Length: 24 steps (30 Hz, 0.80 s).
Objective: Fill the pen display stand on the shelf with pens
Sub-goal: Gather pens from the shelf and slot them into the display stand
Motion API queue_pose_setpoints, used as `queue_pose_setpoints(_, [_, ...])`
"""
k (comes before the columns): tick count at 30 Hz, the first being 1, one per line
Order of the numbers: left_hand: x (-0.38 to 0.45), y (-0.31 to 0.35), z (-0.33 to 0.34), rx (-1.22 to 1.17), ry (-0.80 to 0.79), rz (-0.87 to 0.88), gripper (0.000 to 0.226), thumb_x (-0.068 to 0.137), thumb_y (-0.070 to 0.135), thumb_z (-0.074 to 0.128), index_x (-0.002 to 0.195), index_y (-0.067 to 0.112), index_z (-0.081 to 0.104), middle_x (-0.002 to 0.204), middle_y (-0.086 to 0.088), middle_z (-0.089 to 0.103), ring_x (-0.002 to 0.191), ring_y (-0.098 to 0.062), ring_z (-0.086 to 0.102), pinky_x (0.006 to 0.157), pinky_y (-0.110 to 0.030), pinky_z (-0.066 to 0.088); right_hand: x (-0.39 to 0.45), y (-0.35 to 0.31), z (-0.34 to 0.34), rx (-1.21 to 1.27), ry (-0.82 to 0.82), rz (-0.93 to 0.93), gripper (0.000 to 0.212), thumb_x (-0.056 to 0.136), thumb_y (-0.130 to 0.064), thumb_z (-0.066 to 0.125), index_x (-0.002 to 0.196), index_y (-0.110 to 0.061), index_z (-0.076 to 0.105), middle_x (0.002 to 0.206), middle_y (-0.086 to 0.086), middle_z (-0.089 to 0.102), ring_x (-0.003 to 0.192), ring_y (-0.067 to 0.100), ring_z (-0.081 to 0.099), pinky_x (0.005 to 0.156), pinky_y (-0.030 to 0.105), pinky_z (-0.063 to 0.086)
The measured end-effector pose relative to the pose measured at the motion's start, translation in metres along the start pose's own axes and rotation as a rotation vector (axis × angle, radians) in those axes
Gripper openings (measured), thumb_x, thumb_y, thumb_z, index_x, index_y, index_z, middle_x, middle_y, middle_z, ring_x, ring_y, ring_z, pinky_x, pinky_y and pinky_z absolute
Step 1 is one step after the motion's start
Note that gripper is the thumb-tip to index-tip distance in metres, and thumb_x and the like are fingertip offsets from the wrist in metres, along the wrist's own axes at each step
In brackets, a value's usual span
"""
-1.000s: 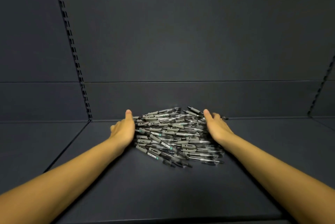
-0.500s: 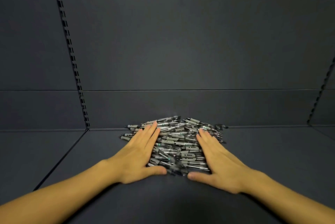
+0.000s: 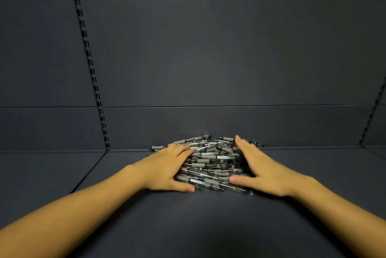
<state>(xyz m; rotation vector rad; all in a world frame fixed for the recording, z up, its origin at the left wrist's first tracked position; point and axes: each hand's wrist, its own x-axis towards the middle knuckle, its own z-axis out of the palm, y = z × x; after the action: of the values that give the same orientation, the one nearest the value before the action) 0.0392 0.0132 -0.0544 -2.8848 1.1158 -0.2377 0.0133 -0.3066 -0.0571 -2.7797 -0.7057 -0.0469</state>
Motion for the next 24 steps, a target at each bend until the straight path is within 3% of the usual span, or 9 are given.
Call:
queue_pose_setpoints(2, [0.007, 0.000, -0.011, 0.021, -0.014, 0.005, 0.106, 0.077, 0.082, 0.057, 0.154, 0.016, 0.028, 0.149, 0.004, 0.033, 0.133, -0.014, 0.033, 0.114, -0.030, 0.035, -0.001, 0.003, -0.009, 0.069, 0.047, 0.040, 0.111, 0.081, -0.083, 0.042, 0.160, -0.028, -0.013, 0.161, -0.019, -0.020, 0.146, -0.002, -0.018, 0.116, 0.014, -0.007])
queue_pose_setpoints(5, [0.020, -0.003, -0.019, 0.042, -0.099, -0.049, 0.103, 0.065, 0.078, 0.067, 0.141, 0.015, 0.037, 0.126, 0.005, 0.039, 0.113, -0.013, 0.039, 0.098, -0.037, 0.049, -0.002, 0.010, -0.017, 0.148, 0.091, 0.087, 0.104, 0.083, -0.079, 0.042, 0.160, -0.033, -0.009, 0.164, -0.020, -0.012, 0.151, 0.005, -0.010, 0.123, 0.026, 0.001])
queue_pose_setpoints(8, [0.027, -0.004, -0.022, 0.079, -0.175, -0.066, 0.091, 0.063, 0.072, 0.073, 0.126, 0.011, 0.046, 0.117, 0.000, 0.043, 0.106, -0.016, 0.042, 0.094, -0.038, 0.051, -0.006, 0.020, -0.017, 0.148, 0.139, 0.095, 0.099, 0.086, -0.081, 0.040, 0.161, -0.035, -0.006, 0.168, -0.014, 0.003, 0.155, 0.011, 0.006, 0.127, 0.038, 0.014])
queue_pose_setpoints(14, [0.038, -0.004, -0.018, 0.184, -0.154, -0.056, 0.061, 0.070, 0.049, 0.076, 0.109, 0.008, 0.053, 0.110, -0.005, 0.054, 0.102, -0.024, 0.053, 0.085, -0.037, 0.052, -0.017, 0.028, -0.018, 0.126, 0.194, 0.102, 0.091, 0.091, -0.073, 0.040, 0.161, -0.032, 0.000, 0.167, -0.014, 0.014, 0.151, 0.003, 0.016, 0.118, 0.022, 0.017])
queue_pose_setpoints(19, [0.043, 0.002, -0.023, 0.079, -0.218, -0.076, 0.045, 0.070, 0.035, 0.078, 0.102, 0.011, 0.057, 0.098, 0.001, 0.053, 0.081, -0.016, 0.047, 0.070, -0.028, 0.045, -0.022, 0.035, -0.019, 0.127, 0.224, 0.129, 0.090, 0.090, -0.073, 0.036, 0.162, -0.030, 0.004, 0.166, -0.012, 0.018, 0.150, 0.007, 0.022, 0.118, 0.025, 0.021])
queue_pose_setpoints(24, [0.045, 0.000, -0.021, 0.041, -0.192, -0.168, 0.031, 0.063, 0.038, 0.073, 0.082, 0.017, 0.060, 0.081, 0.004, 0.061, 0.070, -0.017, 0.060, 0.062, -0.038, 0.057, -0.023, 0.038, -0.018, 0.126, 0.248, 0.130, 0.084, 0.094, -0.066, 0.037, 0.161, -0.027, 0.008, 0.164, -0.016, 0.021, 0.150, 0.007, 0.023, 0.119, 0.027, 0.022])
